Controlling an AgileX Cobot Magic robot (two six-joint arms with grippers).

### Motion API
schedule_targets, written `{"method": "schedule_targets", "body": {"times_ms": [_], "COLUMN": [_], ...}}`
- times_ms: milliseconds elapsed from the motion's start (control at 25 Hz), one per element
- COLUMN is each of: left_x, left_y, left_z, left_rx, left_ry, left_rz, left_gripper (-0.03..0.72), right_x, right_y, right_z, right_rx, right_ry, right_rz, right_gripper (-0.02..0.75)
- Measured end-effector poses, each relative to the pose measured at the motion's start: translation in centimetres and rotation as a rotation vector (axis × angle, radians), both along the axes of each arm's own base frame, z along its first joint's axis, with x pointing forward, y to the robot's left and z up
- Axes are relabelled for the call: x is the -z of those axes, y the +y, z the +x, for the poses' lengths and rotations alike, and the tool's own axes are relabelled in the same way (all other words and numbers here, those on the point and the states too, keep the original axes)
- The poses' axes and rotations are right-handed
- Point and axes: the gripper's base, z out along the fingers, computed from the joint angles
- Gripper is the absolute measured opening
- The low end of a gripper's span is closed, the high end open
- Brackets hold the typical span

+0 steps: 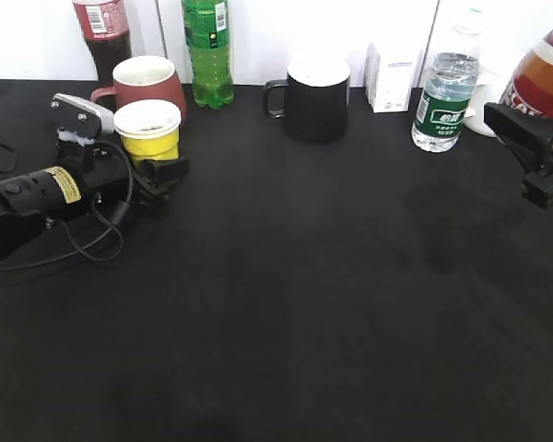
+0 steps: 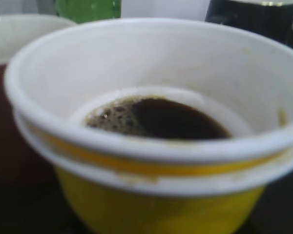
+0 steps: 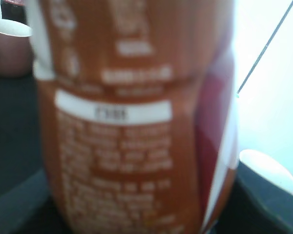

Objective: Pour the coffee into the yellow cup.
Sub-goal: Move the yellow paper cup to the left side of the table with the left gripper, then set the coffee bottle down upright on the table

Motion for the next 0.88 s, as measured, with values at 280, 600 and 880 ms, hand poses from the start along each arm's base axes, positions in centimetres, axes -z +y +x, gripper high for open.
{"method": "schedule_targets", "body": {"times_ms": [280,600,880], "left_x": [0.1,-0.3,-1.2], "left_y": [0.0,0.1,1.4], "left_z": [0.0,-0.1,-3.8], "left_rx": [-0.002,-0.007,-0.074], "left_ry": [0.01,0.04,0.114], "left_rz": [0.01,0.075,0.068], "left_gripper": [0.445,0.599,0.602], "right_x": [0.0,-0.2,-0.4], "right_y": [0.0,-0.4,-1.0], "right_z": [0.0,0.2,0.5], "right_rx": [0.0,0.046,0.125], "right_ry": [0.0,0.01,0.05], "right_rz": [0.0,0.058,0.211], "right_gripper": [0.538,0.538,0.538]}}
